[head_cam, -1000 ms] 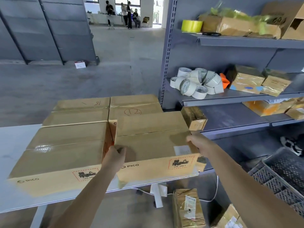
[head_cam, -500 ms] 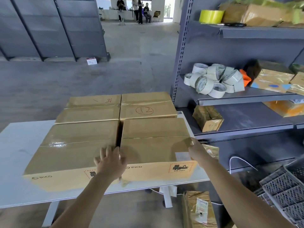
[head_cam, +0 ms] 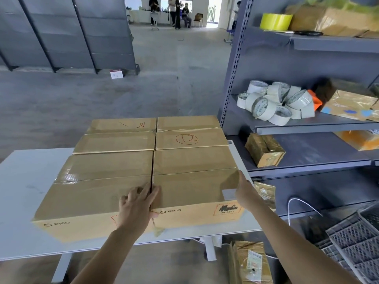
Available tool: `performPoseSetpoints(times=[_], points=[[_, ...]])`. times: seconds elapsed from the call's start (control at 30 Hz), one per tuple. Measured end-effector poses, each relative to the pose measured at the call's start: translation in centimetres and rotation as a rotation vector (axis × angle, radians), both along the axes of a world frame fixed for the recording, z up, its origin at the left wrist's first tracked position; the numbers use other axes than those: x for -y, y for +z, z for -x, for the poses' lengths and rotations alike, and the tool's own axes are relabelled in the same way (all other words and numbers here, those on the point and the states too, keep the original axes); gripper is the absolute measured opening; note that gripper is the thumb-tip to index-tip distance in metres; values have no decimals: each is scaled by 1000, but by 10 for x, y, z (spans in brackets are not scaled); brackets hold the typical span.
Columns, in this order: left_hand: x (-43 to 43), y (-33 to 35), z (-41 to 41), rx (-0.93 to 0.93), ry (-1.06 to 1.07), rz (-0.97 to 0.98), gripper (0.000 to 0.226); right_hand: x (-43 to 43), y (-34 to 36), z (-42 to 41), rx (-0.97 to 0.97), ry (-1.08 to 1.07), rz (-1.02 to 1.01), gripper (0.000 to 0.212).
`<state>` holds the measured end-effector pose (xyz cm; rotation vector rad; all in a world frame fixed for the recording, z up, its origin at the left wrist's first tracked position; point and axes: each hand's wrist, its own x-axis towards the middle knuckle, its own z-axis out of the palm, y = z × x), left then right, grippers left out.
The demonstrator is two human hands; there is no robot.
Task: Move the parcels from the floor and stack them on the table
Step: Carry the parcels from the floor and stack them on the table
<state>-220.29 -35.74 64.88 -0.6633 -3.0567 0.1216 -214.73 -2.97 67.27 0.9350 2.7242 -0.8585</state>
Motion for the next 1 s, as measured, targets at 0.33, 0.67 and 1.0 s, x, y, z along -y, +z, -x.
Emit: performPoseSetpoints(times=[0.33,0.67,1.0], points=[[7,2,-1,32,-59,-92,72,34,13,-7,207,257,-690,42],[46,21,-8,211,-110,-609,44,108,16,-35,84,435,-451,51],[110,51,-76,177,61,-677,42,196,37,-68,-180,646,-235,51]])
